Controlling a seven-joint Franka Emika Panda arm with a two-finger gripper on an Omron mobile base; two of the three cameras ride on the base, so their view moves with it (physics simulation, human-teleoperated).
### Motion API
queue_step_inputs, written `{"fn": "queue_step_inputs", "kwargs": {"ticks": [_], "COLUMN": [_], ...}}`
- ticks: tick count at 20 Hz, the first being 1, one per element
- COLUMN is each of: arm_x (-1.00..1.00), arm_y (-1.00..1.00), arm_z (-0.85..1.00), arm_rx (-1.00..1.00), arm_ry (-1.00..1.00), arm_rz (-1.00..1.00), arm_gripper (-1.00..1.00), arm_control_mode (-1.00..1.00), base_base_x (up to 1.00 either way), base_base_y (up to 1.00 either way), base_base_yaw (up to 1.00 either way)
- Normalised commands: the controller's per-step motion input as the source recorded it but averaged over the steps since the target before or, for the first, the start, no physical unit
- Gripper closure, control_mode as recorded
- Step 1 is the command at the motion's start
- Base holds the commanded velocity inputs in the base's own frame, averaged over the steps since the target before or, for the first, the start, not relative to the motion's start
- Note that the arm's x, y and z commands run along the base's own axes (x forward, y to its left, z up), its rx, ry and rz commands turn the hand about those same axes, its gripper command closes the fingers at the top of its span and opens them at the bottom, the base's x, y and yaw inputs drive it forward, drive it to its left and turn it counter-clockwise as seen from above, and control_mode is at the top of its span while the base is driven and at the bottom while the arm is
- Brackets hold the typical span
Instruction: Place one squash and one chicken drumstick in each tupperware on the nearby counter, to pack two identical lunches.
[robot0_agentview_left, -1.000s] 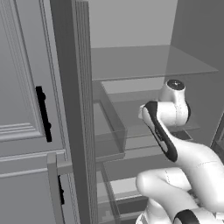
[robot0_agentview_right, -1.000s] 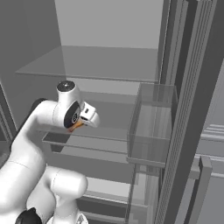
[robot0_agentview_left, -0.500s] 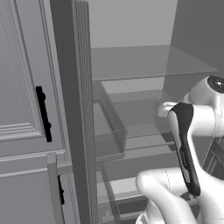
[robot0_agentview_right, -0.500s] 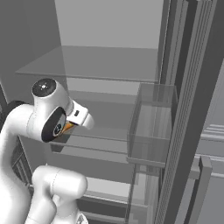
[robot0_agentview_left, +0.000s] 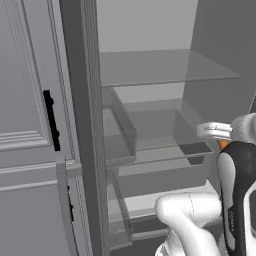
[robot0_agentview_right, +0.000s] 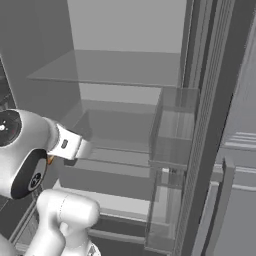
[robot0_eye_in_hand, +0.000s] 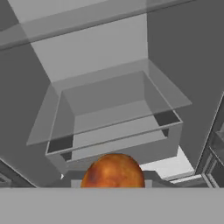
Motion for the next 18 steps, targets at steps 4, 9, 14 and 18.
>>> {"fn": "queue_step_inputs", "kwargs": {"ticks": [4,9,14,18], "arm_x": [0.0,0.0,0.0,0.0], "arm_y": [0.0,0.0,0.0,0.0], "arm_z": [0.0,0.0,0.0,0.0], "arm_rx": [0.0,0.0,0.0,0.0], "arm_ry": [0.0,0.0,0.0,0.0], "arm_rz": [0.0,0.0,0.0,0.0], "arm_gripper": [1.0,1.0,1.0,1.0], "arm_control_mode": [1.0,1.0,1.0,1.0], "base_base_x": [-1.0,-1.0,-1.0,-0.92], "base_base_y": [0.21,0.49,0.75,0.84], "base_base_yaw": [0.07,0.13,0.3,0.56]}}
